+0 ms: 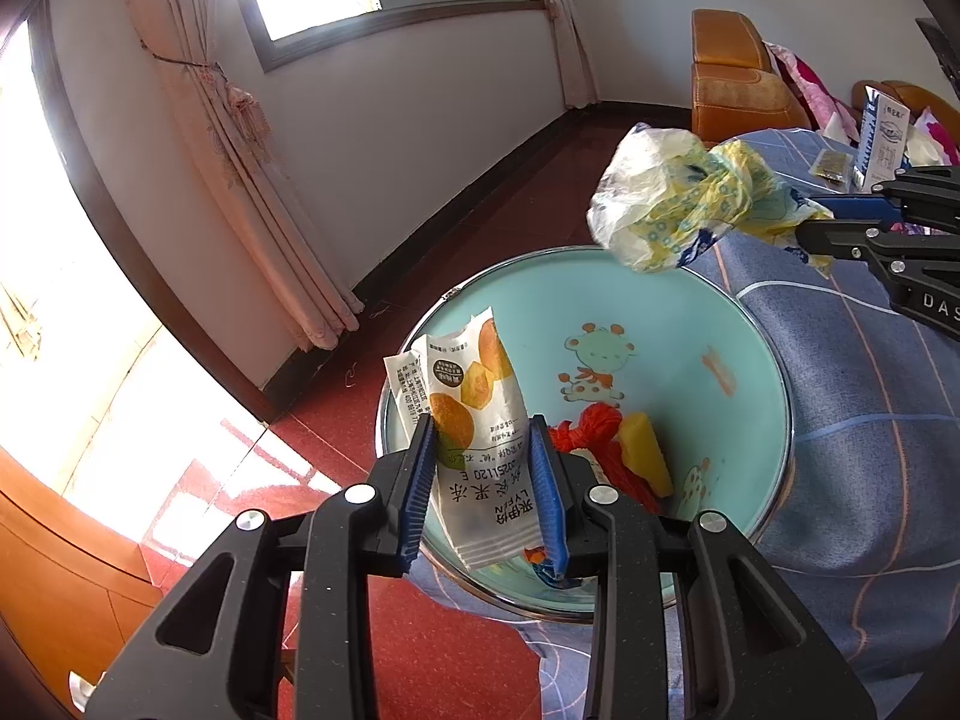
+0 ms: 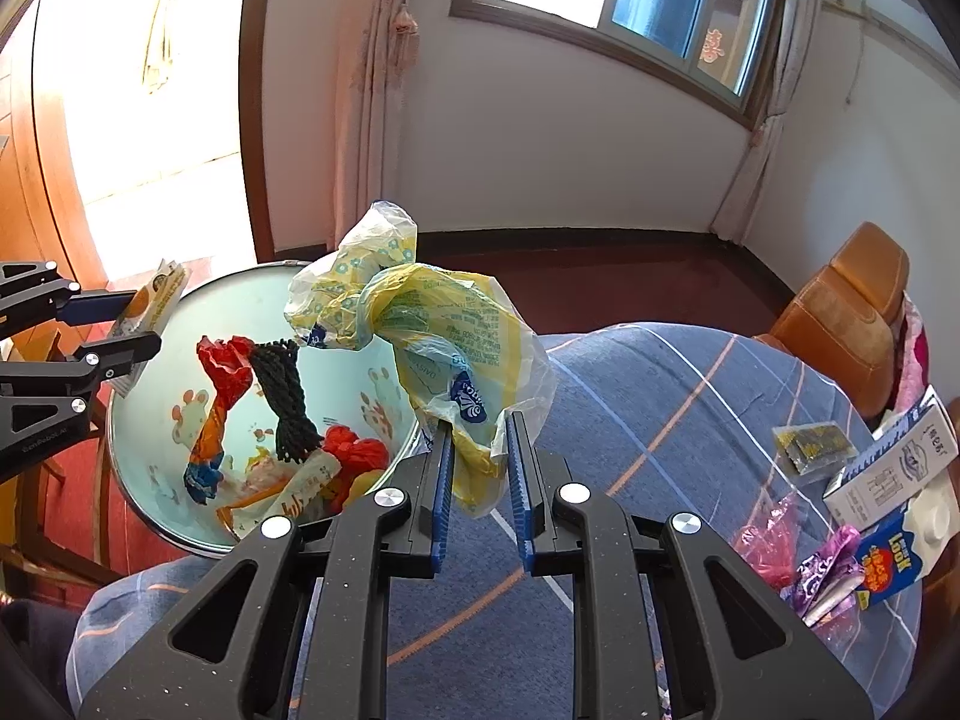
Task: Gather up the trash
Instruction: 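Open both tools to drop the snack bag and plastic bag into the bin, then grasp the purple foil wrapper with the left tool while the right tool grasps the pink plastic bag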
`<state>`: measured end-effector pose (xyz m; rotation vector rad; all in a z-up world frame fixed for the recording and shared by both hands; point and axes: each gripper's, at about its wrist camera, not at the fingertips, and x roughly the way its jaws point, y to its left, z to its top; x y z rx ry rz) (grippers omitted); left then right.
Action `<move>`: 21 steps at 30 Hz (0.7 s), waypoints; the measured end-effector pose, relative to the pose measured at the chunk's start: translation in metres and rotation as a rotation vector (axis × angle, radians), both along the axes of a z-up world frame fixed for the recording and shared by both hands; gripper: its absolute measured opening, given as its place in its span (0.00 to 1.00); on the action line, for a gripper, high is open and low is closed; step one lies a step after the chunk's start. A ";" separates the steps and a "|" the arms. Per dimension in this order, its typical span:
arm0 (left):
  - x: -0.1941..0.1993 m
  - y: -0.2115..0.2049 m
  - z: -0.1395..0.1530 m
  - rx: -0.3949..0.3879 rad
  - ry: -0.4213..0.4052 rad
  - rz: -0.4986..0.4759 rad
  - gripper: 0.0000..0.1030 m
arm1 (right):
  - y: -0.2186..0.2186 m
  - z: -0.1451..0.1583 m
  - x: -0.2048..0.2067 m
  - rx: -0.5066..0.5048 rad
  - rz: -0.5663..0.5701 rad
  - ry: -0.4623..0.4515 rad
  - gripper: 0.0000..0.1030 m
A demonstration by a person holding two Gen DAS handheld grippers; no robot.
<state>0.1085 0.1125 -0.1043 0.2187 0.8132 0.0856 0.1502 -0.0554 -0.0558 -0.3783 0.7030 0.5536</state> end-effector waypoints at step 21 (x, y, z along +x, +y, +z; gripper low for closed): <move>-0.005 -0.024 -0.005 -0.065 -0.011 -0.031 0.78 | -0.062 0.011 -0.031 0.101 -0.155 -0.003 0.55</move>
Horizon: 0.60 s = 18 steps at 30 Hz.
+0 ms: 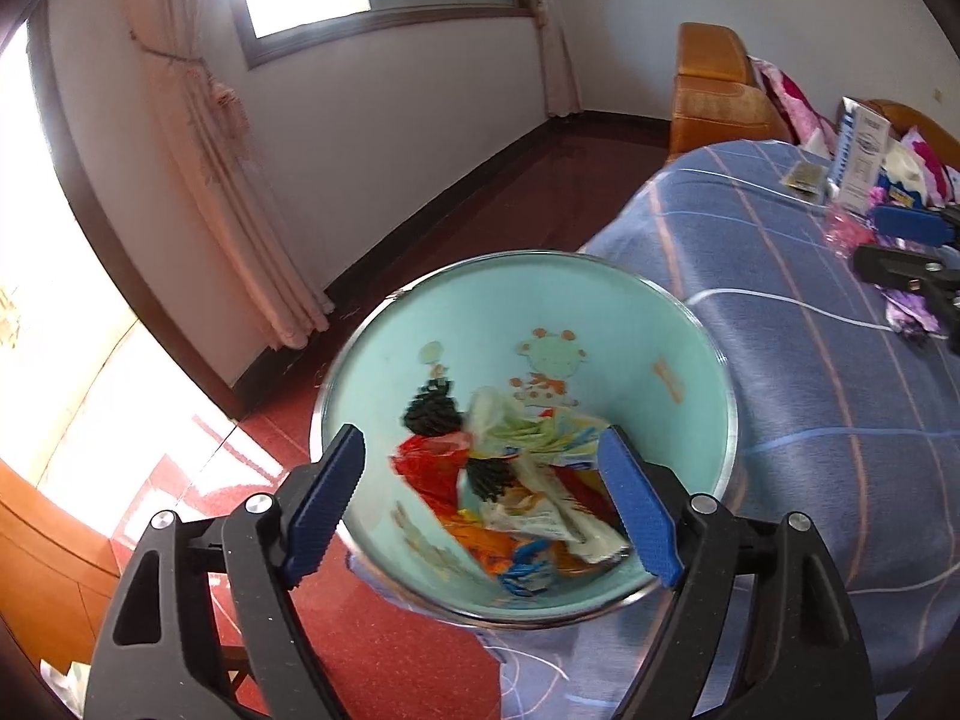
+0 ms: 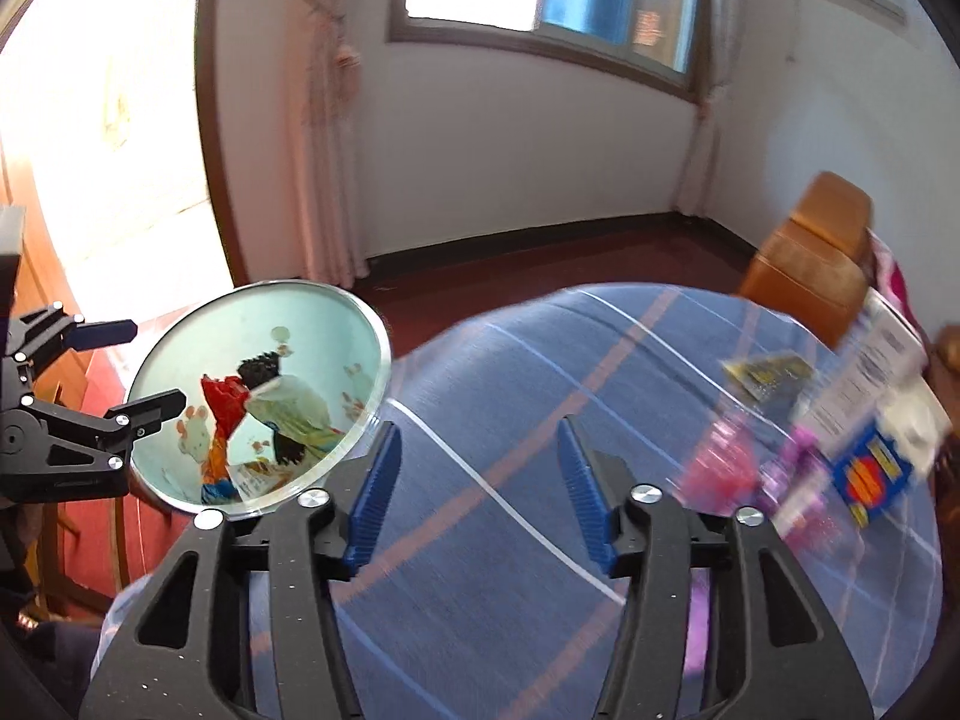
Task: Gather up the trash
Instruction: 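Grasp the purple foil wrapper with the left tool while the right tool grasps the pink plastic bag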
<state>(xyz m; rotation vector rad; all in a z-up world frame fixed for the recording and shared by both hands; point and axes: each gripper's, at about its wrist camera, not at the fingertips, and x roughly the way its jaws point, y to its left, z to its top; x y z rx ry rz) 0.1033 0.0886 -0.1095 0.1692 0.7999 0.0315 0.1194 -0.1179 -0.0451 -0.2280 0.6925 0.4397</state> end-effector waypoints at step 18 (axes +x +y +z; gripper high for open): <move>0.011 -0.222 0.037 -0.062 -0.057 -0.362 0.94 | -0.273 -0.027 -0.106 0.083 -0.650 0.012 0.66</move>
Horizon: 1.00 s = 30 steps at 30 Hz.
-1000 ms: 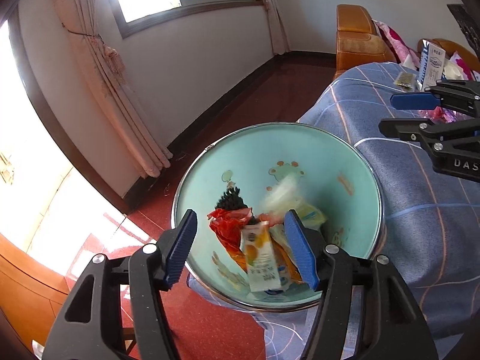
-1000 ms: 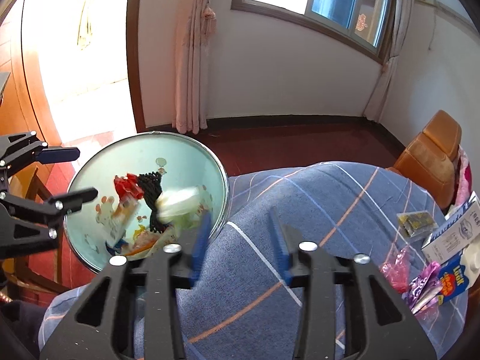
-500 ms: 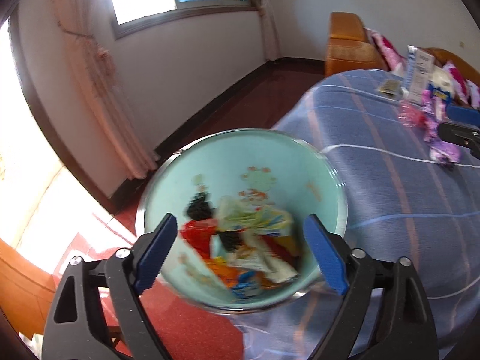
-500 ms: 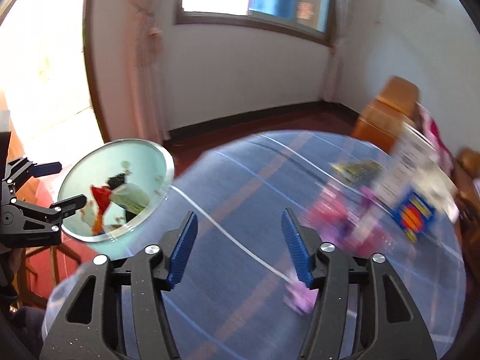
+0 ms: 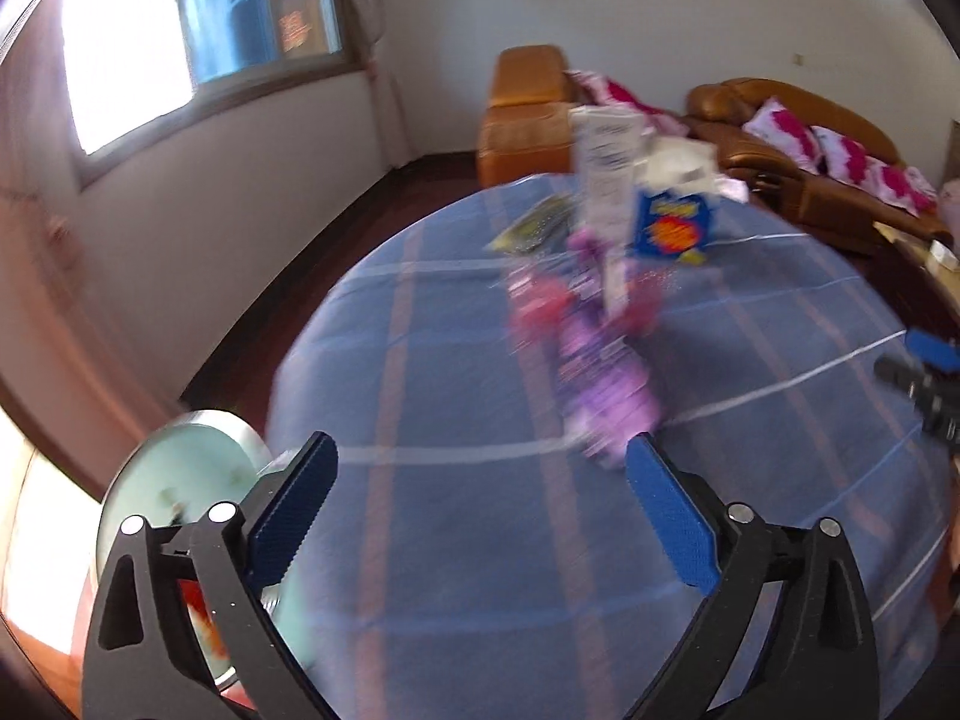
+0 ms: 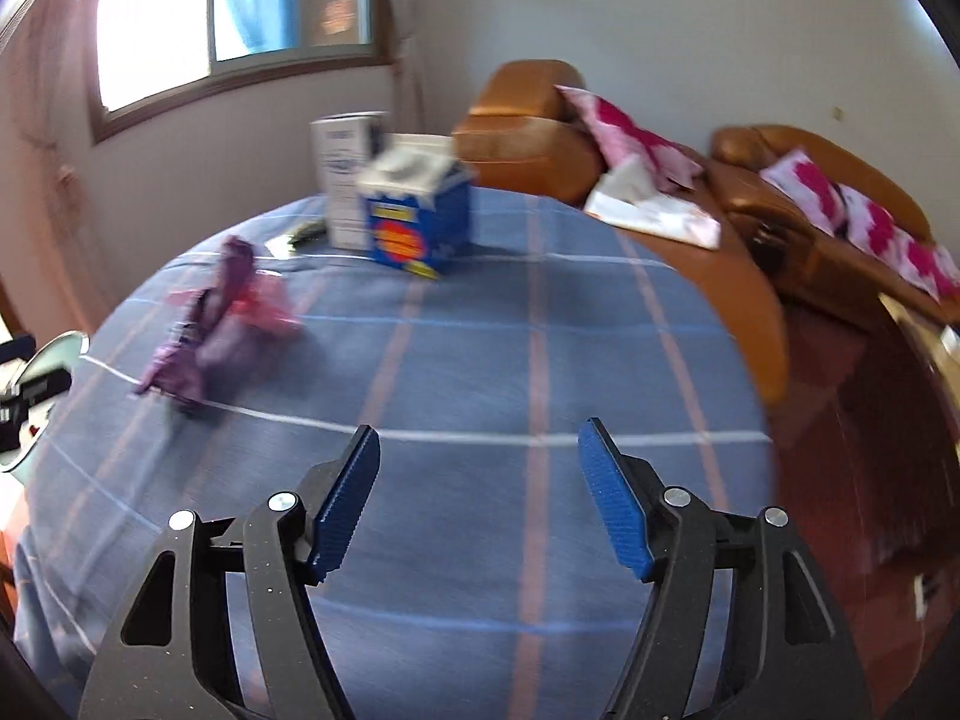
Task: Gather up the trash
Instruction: 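Grasp the purple foil wrapper with the left tool while the right tool grasps the pink plastic bag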
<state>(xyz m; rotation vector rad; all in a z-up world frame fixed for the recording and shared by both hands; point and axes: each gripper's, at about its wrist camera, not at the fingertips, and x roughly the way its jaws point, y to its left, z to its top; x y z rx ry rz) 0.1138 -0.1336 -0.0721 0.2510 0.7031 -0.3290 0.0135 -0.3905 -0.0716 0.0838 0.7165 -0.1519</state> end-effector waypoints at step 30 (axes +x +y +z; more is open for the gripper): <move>0.001 0.050 -0.016 0.063 0.046 -0.032 0.20 | 0.067 0.022 0.076 0.148 0.108 -0.035 0.72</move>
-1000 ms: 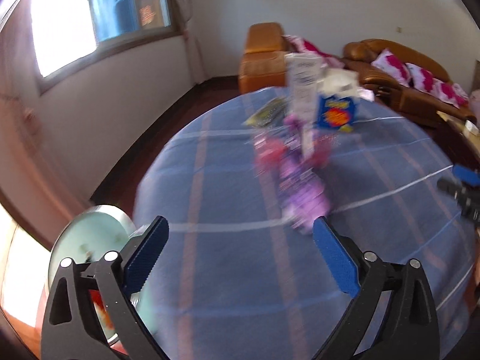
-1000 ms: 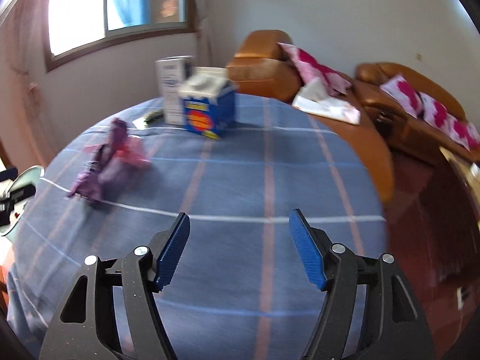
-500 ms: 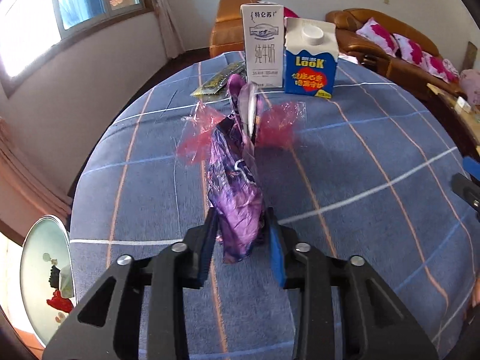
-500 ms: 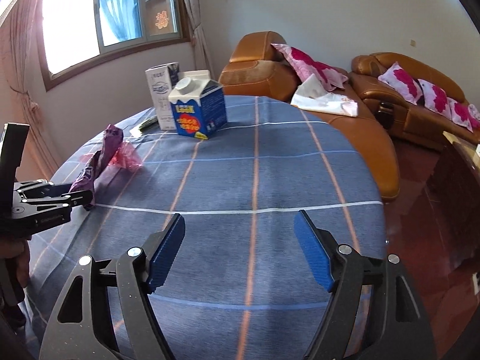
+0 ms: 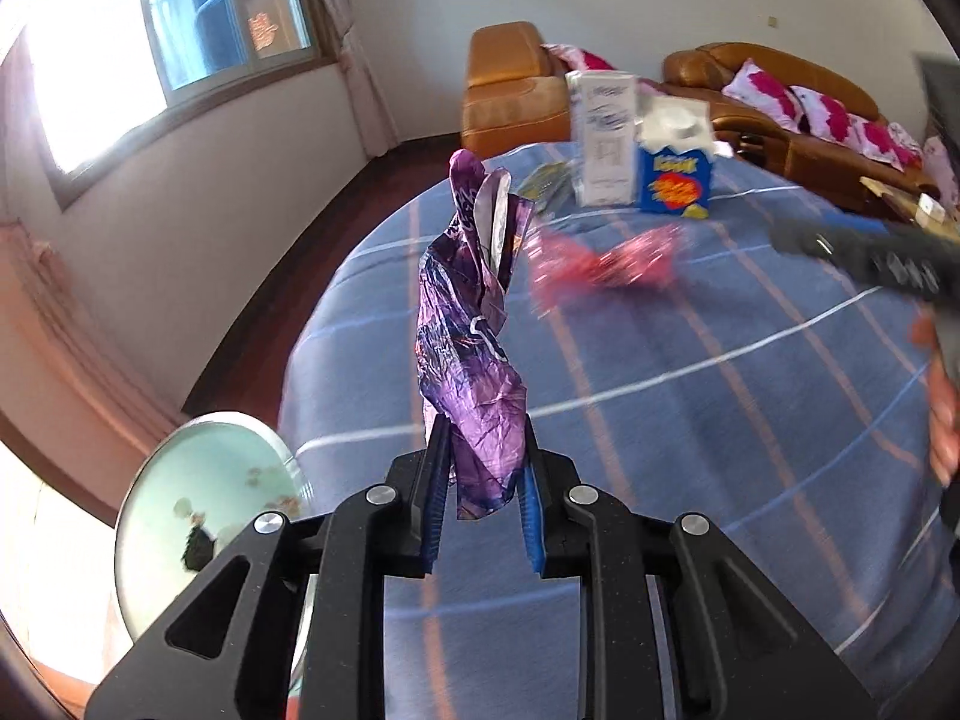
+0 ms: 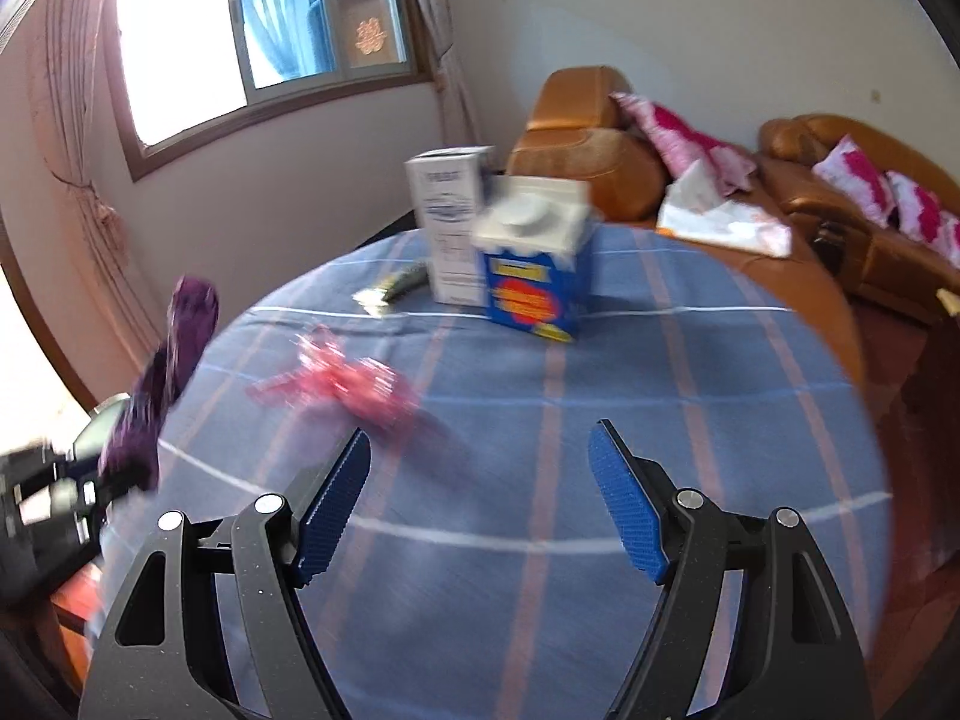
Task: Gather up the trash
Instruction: 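Grasp the purple foil wrapper with the left tool while the right tool grasps the pink plastic bag, then hold the purple wrapper and pink bag over the green bin with both tools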
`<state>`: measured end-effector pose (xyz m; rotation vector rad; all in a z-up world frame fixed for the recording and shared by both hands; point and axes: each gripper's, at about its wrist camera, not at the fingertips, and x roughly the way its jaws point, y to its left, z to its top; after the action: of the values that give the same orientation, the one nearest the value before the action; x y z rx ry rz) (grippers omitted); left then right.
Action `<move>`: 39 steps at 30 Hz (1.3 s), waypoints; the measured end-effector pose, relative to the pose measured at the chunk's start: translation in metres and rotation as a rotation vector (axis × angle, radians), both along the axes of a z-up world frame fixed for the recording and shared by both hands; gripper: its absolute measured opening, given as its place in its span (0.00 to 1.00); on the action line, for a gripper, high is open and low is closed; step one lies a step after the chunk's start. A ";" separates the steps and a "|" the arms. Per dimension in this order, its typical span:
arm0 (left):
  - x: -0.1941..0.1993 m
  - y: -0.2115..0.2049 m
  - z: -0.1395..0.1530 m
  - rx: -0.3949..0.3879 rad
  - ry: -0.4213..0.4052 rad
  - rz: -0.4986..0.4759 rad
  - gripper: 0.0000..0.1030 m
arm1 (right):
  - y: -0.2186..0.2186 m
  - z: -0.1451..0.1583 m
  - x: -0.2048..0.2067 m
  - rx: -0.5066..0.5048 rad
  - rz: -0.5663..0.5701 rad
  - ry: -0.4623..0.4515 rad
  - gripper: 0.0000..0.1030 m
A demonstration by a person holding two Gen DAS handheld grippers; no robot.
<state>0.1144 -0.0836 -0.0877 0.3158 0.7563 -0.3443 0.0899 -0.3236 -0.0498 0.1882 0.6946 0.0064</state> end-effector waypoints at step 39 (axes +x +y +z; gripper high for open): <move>-0.012 0.184 -0.010 0.010 0.036 0.368 0.21 | 0.174 0.003 0.049 -0.070 0.362 -0.017 0.21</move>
<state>0.1019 0.1002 -0.0976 0.1750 0.8341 0.0011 0.1394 -0.1495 -0.0472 -0.0062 0.7033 0.3292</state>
